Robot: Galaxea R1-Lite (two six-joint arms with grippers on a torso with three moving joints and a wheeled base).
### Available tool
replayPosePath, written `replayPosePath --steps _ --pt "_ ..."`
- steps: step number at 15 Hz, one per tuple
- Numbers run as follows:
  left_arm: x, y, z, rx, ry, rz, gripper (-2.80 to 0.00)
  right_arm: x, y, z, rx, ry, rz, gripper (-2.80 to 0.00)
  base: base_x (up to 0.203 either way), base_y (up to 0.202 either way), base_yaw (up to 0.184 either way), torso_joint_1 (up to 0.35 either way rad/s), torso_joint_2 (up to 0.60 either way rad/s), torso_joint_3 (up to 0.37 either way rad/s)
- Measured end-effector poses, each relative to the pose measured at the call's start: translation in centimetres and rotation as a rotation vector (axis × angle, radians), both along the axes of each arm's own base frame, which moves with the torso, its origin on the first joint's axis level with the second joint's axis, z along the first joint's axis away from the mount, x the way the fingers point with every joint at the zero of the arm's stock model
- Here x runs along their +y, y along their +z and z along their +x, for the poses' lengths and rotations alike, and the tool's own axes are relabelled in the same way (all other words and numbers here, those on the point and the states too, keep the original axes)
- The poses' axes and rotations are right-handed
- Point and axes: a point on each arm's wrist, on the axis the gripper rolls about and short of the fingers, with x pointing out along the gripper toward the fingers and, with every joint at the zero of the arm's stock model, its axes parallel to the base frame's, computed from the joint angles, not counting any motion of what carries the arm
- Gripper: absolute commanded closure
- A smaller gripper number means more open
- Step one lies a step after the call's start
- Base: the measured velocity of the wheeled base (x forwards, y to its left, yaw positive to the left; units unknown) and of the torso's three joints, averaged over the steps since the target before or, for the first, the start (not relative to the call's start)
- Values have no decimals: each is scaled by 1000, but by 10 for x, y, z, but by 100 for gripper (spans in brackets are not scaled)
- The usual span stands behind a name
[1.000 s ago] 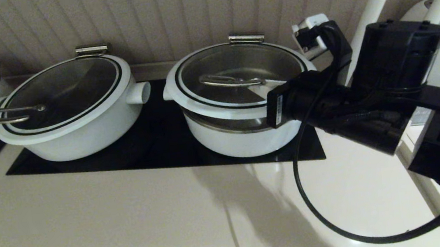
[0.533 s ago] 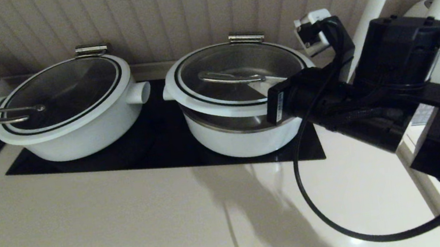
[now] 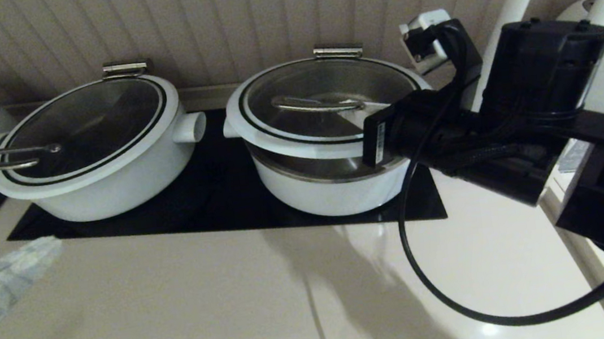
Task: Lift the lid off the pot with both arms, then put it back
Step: Open the food pot lid a small opening with the right arm
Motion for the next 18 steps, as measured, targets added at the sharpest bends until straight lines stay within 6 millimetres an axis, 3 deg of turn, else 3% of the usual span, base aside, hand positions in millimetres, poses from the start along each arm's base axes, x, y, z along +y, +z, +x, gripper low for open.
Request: replayPosePath --steps 5,9,14,18 --pt "-31 -6 60 49 -140 15 0 1 -2 4 5 -5 -3 0 0 0 0 0 0 0" --pt "-70 -12 96 72 -163 19 0 -1 1 8 -4 -18 5 0 0 0 0 0 0 0" --pt "-105 -20 129 46 -163 7 0 -4 4 11 -13 -30 13 0 0 0 0 0 0 0" --pt "-122 -31 143 80 -158 26 0 -7 5 14 -14 -43 15 0 0 0 0 0 0 0"
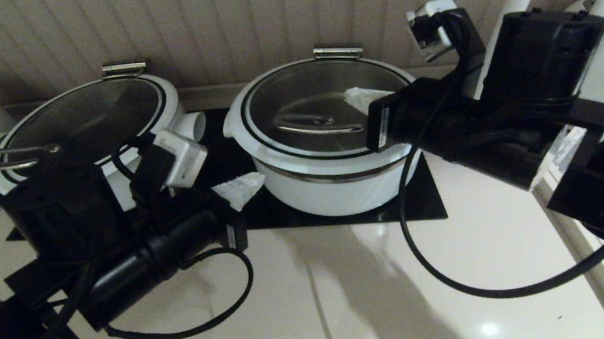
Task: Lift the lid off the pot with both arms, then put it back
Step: Open the food pot lid a small opening with the right arm
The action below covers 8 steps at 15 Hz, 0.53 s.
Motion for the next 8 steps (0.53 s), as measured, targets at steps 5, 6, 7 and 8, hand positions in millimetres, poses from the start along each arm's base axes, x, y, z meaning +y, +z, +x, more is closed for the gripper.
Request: replayPosePath --steps 5,6,7,8 --pt "-2 -6 2 15 -3 17 0 -6 0 4 0 -22 -1 0 0 0 0 0 0 0" --pt "-3 -6 2 17 -3 17 0 -6 0 5 1 -24 -1 0 0 0 0 0 0 0" --pt "-3 -7 2 18 -2 19 0 -7 0 5 0 -24 -1 0 0 0 0 0 0 0" --pt "-3 -7 2 20 -2 20 0 -7 1 4 -1 -23 1 0 0 0 0 0 0 0"
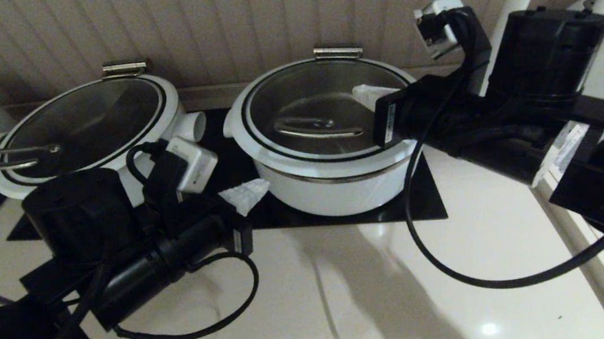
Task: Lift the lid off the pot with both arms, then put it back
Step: Open the food pot lid a small opening with the right arm
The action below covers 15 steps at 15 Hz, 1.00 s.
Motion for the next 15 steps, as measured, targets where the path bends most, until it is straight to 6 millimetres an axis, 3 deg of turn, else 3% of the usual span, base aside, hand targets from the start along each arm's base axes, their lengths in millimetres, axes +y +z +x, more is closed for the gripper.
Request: replayPosePath --steps 7,11,15 --pt "7 -12 -12 38 1 28 0 4 12 -22 -8 64 10 0 0 0 0 0 0 0" --pt "15 -16 -25 53 1 38 0 14 12 -53 50 181 -30 0 0 0 0 0 0 0" --pt "26 -24 -41 75 1 54 0 21 -7 -88 111 289 -91 0 0 0 0 0 0 0"
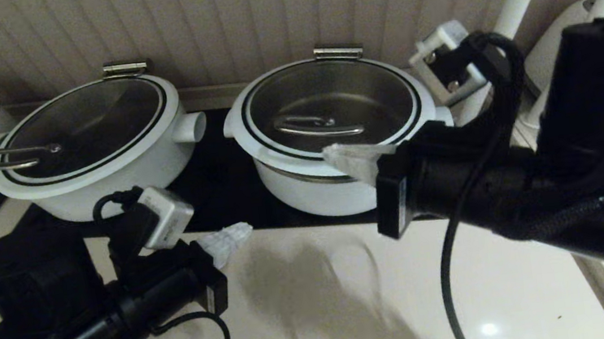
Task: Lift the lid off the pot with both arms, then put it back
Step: Open the food pot lid a small opening with the right arm
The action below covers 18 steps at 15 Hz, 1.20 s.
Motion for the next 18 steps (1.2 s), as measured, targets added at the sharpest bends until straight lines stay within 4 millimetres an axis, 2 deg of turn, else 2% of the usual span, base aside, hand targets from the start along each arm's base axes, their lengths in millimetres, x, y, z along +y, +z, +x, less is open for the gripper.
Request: replayPosePath --steps 2,4,8,14,18 --pt "5 -3 -8 9 0 5 0 -1 -15 -14 30 38 -39 0 0 0 0 0 0 0" --pt "7 -3 -11 8 0 3 0 -3 -28 -19 60 48 -72 0 0 0 0 0 0 0" --pt "8 -3 -13 6 0 2 0 -6 -38 -11 101 12 -72 0 0 0 0 0 0 0" --pt "8 -3 -12 7 1 1 0 1 -18 25 15 -87 34 0 0 0 0 0 0 0" --pt "8 -4 -12 10 1 2 0 7 -16 38 10 -108 41 0 0 0 0 0 0 0"
